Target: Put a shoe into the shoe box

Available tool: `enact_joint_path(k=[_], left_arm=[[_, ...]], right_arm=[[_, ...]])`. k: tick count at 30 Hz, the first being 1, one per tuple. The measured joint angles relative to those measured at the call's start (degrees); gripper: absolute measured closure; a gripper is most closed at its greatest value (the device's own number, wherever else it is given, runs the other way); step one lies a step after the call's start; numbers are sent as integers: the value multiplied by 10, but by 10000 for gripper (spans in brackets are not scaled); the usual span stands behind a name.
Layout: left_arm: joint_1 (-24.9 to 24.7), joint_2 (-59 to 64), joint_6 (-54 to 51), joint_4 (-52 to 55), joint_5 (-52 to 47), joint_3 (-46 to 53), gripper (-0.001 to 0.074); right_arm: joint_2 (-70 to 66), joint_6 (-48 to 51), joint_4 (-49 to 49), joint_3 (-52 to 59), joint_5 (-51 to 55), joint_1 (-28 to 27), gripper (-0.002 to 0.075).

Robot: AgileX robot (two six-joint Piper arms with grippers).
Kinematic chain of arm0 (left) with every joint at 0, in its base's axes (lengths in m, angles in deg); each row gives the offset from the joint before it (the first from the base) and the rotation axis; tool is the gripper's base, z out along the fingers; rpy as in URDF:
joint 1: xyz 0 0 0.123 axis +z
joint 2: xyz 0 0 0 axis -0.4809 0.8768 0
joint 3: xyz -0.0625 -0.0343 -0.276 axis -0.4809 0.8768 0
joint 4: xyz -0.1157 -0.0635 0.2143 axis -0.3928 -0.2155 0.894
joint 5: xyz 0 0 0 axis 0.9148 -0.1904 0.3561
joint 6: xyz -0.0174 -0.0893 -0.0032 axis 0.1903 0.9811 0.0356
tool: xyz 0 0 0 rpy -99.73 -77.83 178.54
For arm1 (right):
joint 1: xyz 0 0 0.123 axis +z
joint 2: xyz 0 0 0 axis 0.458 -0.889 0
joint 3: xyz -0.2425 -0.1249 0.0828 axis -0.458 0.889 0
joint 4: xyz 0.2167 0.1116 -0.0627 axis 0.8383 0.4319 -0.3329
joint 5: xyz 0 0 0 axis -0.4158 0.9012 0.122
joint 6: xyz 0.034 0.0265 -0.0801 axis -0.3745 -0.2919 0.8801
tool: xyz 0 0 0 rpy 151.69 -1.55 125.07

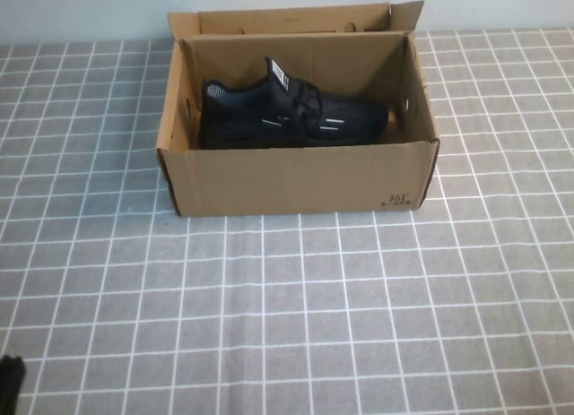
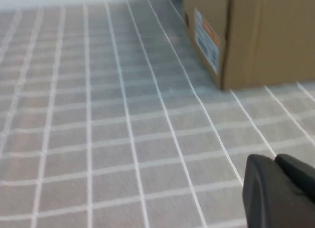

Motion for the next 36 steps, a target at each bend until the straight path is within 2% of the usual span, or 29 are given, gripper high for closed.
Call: enact_joint_path(k=[4,10,15,36], left_arm=[[0,-53,104,99,2,0,736],[0,-60,196,187,-49,0,736],[0,-60,210,200,-104,0,736],[0,-60,212,202,-105,0,736]], right_arm=[[0,0,0,0,0,0,742],[0,0,1,0,1,0,742],[0,0,1,0,1,0,742],[0,0,1,0,1,0,742]])
